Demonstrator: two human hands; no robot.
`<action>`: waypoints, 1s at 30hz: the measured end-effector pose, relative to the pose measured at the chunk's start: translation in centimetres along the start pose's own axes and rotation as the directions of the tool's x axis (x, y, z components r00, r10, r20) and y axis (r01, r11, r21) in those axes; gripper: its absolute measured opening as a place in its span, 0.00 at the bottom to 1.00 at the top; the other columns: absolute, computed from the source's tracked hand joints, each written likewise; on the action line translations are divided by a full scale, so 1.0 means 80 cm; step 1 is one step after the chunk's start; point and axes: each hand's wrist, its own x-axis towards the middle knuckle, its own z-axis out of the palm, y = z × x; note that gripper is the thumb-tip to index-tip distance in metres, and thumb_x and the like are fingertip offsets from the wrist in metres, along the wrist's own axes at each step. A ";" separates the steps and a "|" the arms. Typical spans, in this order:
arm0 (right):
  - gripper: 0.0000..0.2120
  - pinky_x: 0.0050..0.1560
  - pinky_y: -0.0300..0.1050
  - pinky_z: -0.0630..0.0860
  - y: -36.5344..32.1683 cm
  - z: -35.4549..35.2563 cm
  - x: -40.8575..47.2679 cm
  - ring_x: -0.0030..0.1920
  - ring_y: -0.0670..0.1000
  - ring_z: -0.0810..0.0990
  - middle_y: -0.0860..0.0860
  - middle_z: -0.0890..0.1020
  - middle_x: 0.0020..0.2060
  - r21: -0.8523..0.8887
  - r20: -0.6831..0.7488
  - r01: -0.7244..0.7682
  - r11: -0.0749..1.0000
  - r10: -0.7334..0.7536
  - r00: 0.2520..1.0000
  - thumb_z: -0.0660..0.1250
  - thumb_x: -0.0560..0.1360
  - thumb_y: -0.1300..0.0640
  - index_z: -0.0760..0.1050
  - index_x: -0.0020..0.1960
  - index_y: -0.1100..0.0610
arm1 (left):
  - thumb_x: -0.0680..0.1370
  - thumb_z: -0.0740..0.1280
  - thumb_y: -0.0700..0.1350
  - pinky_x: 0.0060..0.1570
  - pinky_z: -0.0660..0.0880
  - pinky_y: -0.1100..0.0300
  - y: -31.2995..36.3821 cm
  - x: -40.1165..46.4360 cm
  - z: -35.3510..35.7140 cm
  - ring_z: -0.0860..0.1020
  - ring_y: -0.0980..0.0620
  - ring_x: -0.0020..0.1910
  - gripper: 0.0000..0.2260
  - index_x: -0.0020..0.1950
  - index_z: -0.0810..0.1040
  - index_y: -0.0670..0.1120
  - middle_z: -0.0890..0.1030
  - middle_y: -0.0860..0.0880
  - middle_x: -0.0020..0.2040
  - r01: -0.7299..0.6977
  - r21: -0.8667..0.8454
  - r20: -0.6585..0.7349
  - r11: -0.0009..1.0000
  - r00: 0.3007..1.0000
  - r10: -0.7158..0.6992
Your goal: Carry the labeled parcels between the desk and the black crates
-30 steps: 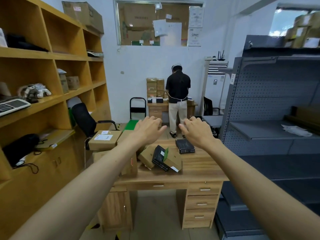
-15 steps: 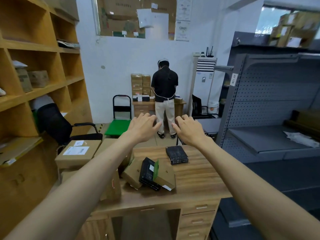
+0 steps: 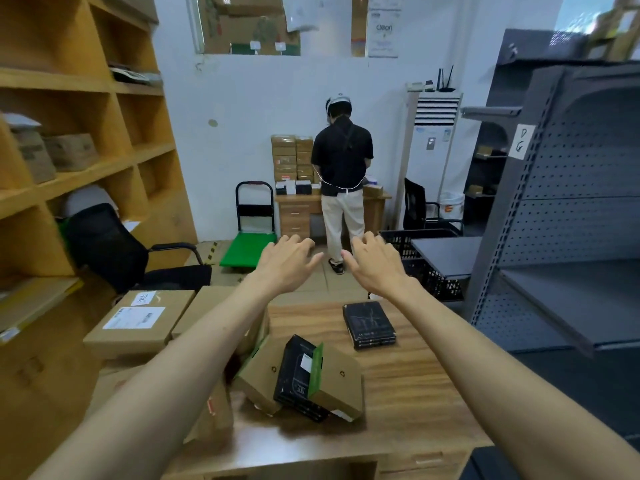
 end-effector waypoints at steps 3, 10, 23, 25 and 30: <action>0.21 0.58 0.58 0.72 0.029 0.023 0.042 0.61 0.62 0.74 0.60 0.75 0.61 0.026 0.012 -0.010 1.000 0.010 1.000 0.52 0.84 0.45 0.72 0.64 0.59 | 0.85 0.53 0.60 0.58 0.72 0.47 0.004 0.044 0.017 0.75 0.43 0.65 0.24 0.71 0.73 0.47 0.77 0.44 0.66 0.029 0.009 0.013 1.000 1.000 -0.029; 0.21 0.56 0.56 0.71 0.104 0.098 0.124 0.60 0.61 0.75 0.60 0.76 0.60 0.032 0.035 0.003 0.999 -0.004 0.999 0.52 0.84 0.45 0.72 0.63 0.59 | 0.85 0.54 0.61 0.60 0.72 0.46 0.018 0.143 0.091 0.74 0.43 0.67 0.25 0.74 0.72 0.47 0.76 0.43 0.69 0.080 0.001 0.042 0.997 0.996 -0.080; 0.20 0.55 0.56 0.72 0.143 0.283 0.133 0.61 0.63 0.75 0.60 0.77 0.59 0.167 0.334 -0.112 0.980 0.051 0.941 0.53 0.84 0.46 0.73 0.61 0.61 | 0.85 0.55 0.59 0.61 0.74 0.48 -0.017 0.165 0.264 0.74 0.42 0.69 0.25 0.77 0.68 0.47 0.75 0.43 0.71 0.268 -0.170 0.294 0.948 0.932 -0.211; 0.19 0.54 0.56 0.72 0.141 0.316 0.112 0.60 0.63 0.75 0.60 0.76 0.58 0.169 0.402 -0.153 0.974 0.074 0.913 0.53 0.84 0.46 0.73 0.61 0.60 | 0.85 0.55 0.60 0.57 0.73 0.49 -0.020 0.154 0.296 0.74 0.42 0.68 0.25 0.77 0.67 0.48 0.75 0.44 0.71 0.292 -0.163 0.368 0.942 0.904 -0.217; 0.19 0.55 0.54 0.73 0.136 0.400 0.049 0.59 0.61 0.76 0.59 0.77 0.58 0.180 0.581 -0.280 0.943 0.128 0.803 0.54 0.84 0.46 0.74 0.61 0.59 | 0.84 0.56 0.61 0.58 0.75 0.47 -0.022 0.106 0.380 0.76 0.43 0.66 0.26 0.78 0.66 0.49 0.78 0.46 0.68 0.408 -0.190 0.549 0.893 0.798 -0.248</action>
